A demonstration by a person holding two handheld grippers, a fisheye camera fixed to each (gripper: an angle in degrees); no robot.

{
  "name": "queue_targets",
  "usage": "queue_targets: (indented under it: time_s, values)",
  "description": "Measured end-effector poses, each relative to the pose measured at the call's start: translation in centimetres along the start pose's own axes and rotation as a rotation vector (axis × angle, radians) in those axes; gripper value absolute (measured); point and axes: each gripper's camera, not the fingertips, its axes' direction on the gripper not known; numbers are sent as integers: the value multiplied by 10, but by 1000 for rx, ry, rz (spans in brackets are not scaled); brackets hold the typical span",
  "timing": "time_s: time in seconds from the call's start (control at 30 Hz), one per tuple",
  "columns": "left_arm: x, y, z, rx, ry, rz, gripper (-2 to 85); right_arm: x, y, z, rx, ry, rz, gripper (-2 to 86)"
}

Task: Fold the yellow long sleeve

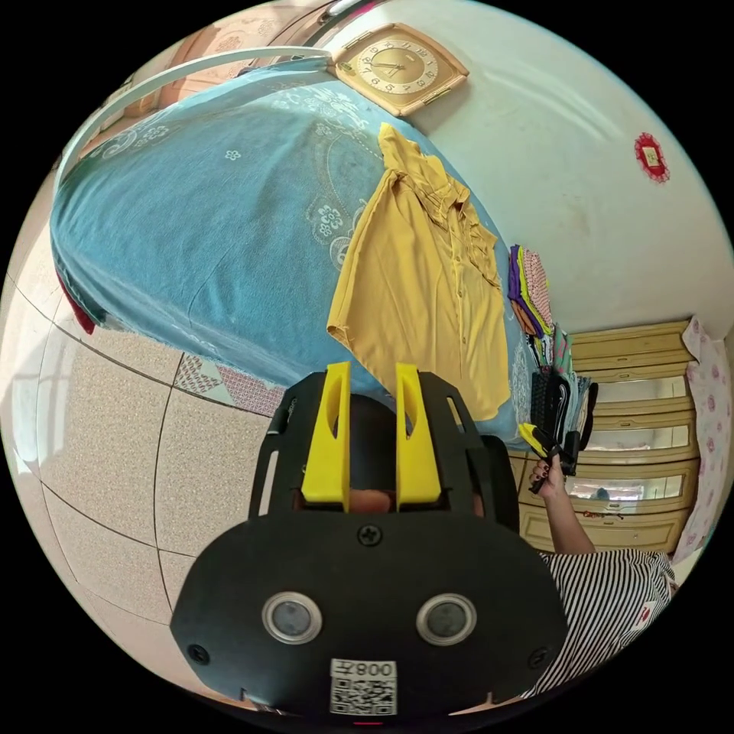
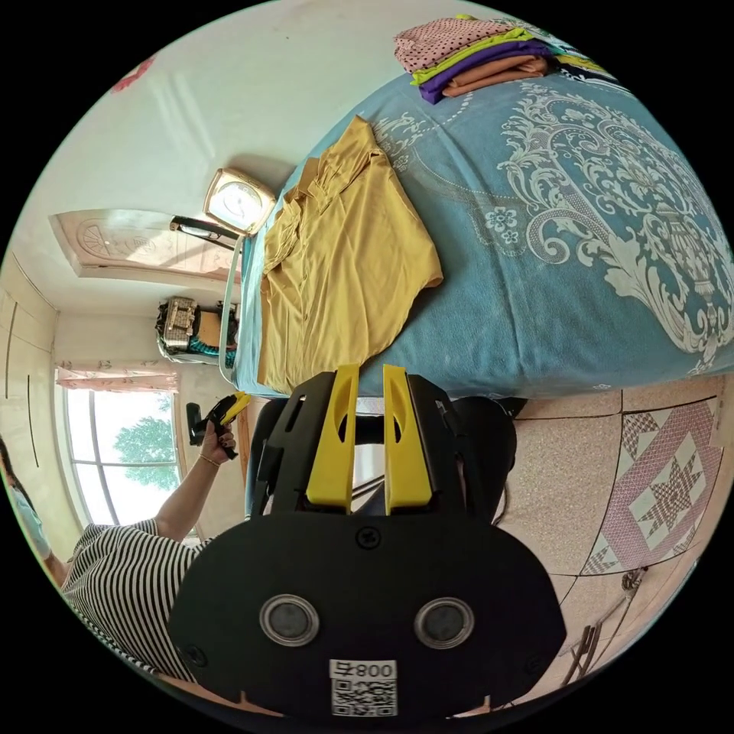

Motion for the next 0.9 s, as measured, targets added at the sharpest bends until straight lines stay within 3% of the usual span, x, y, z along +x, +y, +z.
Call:
queue_targets:
  time_s: [0.6,0.9]
  values:
    - [-36,-41,12,-125,-159,-9,93,46,-84,-6,16,73,111,92]
    - [-64,-37,3,-114,-15,-4,96,64,-96,7,-21,31,123,82]
